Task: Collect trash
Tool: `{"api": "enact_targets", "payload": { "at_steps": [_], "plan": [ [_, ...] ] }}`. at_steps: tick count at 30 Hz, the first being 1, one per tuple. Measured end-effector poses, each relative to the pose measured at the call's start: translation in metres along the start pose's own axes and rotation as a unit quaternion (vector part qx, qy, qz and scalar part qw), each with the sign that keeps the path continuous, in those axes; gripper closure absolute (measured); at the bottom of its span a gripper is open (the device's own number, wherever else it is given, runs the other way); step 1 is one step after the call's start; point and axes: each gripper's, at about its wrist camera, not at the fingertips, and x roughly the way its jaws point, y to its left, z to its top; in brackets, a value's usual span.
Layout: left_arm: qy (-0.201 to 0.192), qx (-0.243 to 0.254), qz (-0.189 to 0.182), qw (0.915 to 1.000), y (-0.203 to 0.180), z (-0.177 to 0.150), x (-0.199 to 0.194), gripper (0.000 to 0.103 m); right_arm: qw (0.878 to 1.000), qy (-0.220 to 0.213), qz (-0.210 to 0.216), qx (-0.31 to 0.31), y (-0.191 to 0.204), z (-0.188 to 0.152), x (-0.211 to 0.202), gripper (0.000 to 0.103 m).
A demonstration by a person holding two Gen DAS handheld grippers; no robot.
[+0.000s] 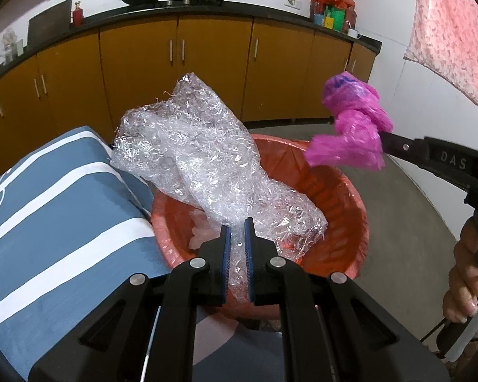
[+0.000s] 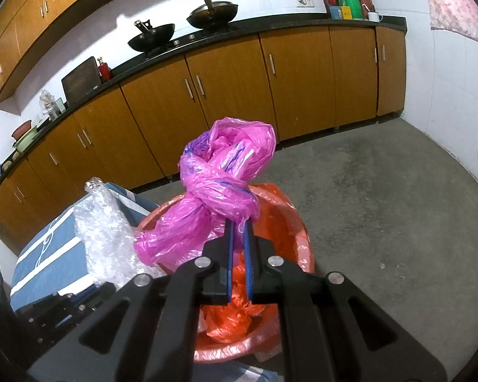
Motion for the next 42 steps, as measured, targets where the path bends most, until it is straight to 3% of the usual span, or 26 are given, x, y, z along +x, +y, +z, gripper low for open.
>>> {"api": "enact_targets", "payload": {
  "at_steps": [1, 3, 4, 5, 6, 11, 15, 25, 27, 31, 42],
  "plan": [
    [0.001, 0.000, 0.001, 1.0000, 0.002, -0.001, 0.001, 0.093, 1.000, 0.002, 0.006, -0.002, 0.001, 0.000, 0.003, 0.092],
    [0.009, -0.003, 0.001, 1.0000, 0.004, -0.003, 0.004, 0.079, 1.000, 0.005, 0.008, -0.006, 0.003, -0.002, 0.008, 0.089],
    [0.010, -0.006, 0.003, 0.9999, 0.006, -0.005, 0.005, 0.061, 1.000, 0.009, 0.009, -0.007, 0.003, -0.004, 0.011, 0.089],
    [0.008, -0.010, 0.006, 0.9999, 0.007, -0.006, 0.004, 0.052, 1.000, 0.012, 0.011, -0.007, 0.003, -0.005, 0.012, 0.084],
    [0.005, -0.014, 0.008, 0.9999, 0.010, -0.007, 0.003, 0.051, 1.000, 0.013, 0.011, -0.004, 0.003, -0.006, 0.013, 0.078],
    [0.005, -0.028, 0.024, 0.9993, 0.027, -0.014, -0.009, 0.051, 1.000, 0.007, 0.011, 0.009, -0.004, -0.009, 0.002, 0.069],
    [-0.011, -0.042, 0.039, 0.9983, 0.044, -0.020, -0.032, 0.050, 1.000, -0.018, 0.004, 0.012, -0.008, -0.012, -0.023, 0.052],
    [-0.097, -0.066, 0.088, 0.9892, 0.062, -0.050, -0.134, 0.009, 0.996, -0.085, 0.016, -0.035, 0.025, -0.037, -0.109, 0.014],
    [-0.113, -0.068, 0.100, 0.9862, 0.062, -0.059, -0.152, 0.007, 0.994, -0.097, 0.021, -0.049, 0.035, -0.047, -0.126, 0.008],
    [-0.138, -0.072, 0.125, 0.9799, 0.061, -0.077, -0.187, 0.002, 0.990, -0.115, 0.025, -0.073, 0.054, -0.061, -0.154, 0.004],
    [-0.180, -0.047, 0.191, 0.9638, 0.048, -0.105, -0.244, 0.002, 0.978, -0.164, 0.017, -0.127, 0.097, -0.105, -0.217, 0.004]
  ]
}}
